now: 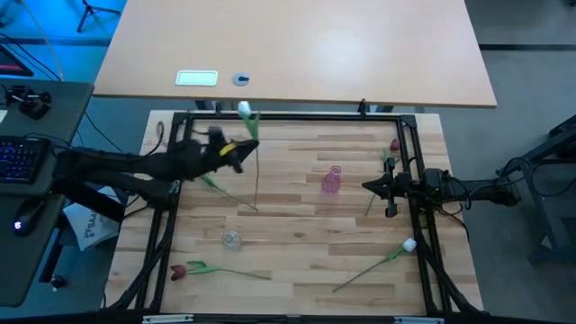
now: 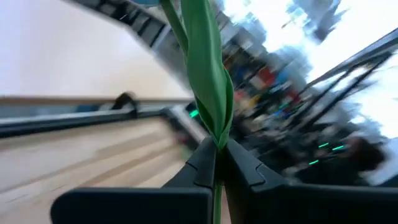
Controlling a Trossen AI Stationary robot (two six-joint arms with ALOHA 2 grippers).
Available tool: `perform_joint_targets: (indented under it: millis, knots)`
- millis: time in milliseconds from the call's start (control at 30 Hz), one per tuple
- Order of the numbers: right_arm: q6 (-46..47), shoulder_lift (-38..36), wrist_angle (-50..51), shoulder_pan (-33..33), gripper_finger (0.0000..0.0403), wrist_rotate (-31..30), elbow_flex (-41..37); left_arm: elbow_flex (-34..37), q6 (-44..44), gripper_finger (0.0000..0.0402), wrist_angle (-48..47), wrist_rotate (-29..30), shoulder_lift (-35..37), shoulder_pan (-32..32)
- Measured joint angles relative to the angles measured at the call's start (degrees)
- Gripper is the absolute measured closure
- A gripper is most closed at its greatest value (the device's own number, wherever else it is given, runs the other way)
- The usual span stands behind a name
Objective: Sort flowers into vase by color
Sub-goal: Put the top white flower into the transparent vase
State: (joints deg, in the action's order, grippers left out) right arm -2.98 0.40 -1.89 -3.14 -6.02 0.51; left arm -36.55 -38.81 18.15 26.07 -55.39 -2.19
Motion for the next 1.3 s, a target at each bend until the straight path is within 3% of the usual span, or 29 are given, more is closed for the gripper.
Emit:
perform_joint_targets:
  millis: [333, 467, 567, 700, 833, 1000, 1300]
  knots:
    - [0.0, 0.0, 0.0, 0.0, 0.0402, 0.0, 0.0, 10.3, 4.4, 0.0401, 2.8, -1.6, 14.6, 10.9]
    - [0.0, 0.0, 0.0, 0.0, 0.0402, 0.0, 0.0, 17.6, 6.6, 0.0401, 12.0, -1.9, 20.7, 15.7]
    - [0.0, 0.0, 0.0, 0.0, 0.0402, 0.0, 0.0, 21.4, 8.8, 0.0401, 19.8, -4.9, 23.5, 18.6]
    - [0.0, 0.0, 0.0, 0.0, 0.0402, 0.0, 0.0, 23.3, 11.5, 0.0401, 20.2, -10.8, 27.0, 22.0]
    - [0.0, 0.0, 0.0, 0.0, 0.0402, 0.0, 0.0, 25.6, 18.9, 0.0401, 20.6, -16.9, 30.4, 23.4]
    - [0.0, 0.0, 0.0, 0.0, 0.0402, 0.0, 0.0, 28.6, 25.3, 0.0401, 22.2, -15.0, 32.6, 23.6]
    - [0.0, 0.0, 0.0, 0.0, 0.0402, 0.0, 0.0, 31.3, 24.0, 0.0401, 25.7, -16.5, 32.4, 23.6]
